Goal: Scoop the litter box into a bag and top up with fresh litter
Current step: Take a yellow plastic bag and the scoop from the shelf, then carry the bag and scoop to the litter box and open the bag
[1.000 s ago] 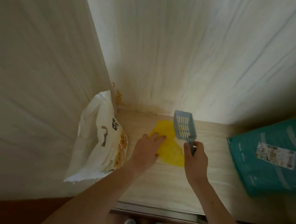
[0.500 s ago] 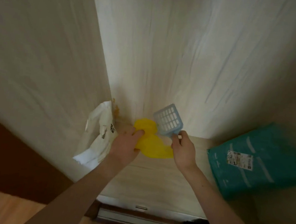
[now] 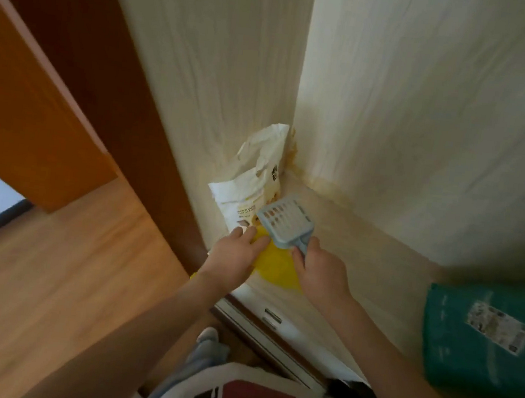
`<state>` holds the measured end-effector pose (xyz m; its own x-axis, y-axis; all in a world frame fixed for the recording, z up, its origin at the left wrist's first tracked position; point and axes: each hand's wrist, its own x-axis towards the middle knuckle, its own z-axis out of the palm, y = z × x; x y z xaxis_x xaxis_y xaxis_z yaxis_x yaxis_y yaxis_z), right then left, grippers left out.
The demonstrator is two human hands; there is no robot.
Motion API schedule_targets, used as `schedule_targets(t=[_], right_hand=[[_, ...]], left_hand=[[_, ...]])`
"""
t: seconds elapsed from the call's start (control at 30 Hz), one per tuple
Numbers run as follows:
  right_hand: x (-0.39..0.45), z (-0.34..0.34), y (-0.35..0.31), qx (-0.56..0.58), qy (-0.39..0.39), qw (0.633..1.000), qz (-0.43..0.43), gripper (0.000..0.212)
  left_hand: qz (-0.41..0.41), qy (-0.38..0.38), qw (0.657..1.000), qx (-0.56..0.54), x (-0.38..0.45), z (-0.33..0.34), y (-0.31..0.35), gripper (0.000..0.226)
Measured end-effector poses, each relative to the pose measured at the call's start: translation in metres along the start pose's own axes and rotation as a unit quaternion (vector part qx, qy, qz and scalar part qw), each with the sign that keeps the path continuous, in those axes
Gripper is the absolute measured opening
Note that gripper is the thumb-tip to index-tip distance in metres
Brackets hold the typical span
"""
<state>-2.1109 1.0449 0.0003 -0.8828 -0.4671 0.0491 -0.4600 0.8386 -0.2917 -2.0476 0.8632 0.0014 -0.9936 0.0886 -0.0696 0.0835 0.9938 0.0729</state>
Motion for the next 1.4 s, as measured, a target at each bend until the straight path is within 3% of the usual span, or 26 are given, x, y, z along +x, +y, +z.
schedule_targets(t=[0.2, 0.43, 0.57, 0.87, 1.03, 1.4], right_hand=[[-0.008, 0.025, -0.027, 0.001, -0.042, 0.991, -0.127, 0.039], [-0.007, 0.057, -0.075, 0.009, -0.015, 0.955, -0.297, 0.032], [-0.006, 0.075, -0.118, 0.029, -0.039, 0.924, -0.380, 0.030], [0.007, 0.086, -0.233, 0.025, -0.003, 0.852, -0.522, 0.033], [0.018, 0.087, -0.296, 0.032, -0.011, 0.836, -0.547, 0.029], [0.027, 0.121, -0.431, 0.009, -0.059, 0.838, -0.542, 0.023]], left_hand=[[-0.076, 0.016, 0.997, 0.006, -0.057, 0.017, -0.008, 0.061], [-0.213, 0.002, 0.977, -0.012, -0.129, 0.029, -0.023, 0.061], [-0.307, -0.006, 0.952, -0.003, -0.174, 0.028, -0.037, 0.060], [-0.467, 0.026, 0.884, -0.007, -0.256, 0.017, -0.082, 0.062], [-0.486, 0.048, 0.873, 0.009, -0.287, 0.005, -0.125, 0.060], [-0.527, 0.082, 0.846, 0.000, -0.356, 0.006, -0.234, 0.057]])
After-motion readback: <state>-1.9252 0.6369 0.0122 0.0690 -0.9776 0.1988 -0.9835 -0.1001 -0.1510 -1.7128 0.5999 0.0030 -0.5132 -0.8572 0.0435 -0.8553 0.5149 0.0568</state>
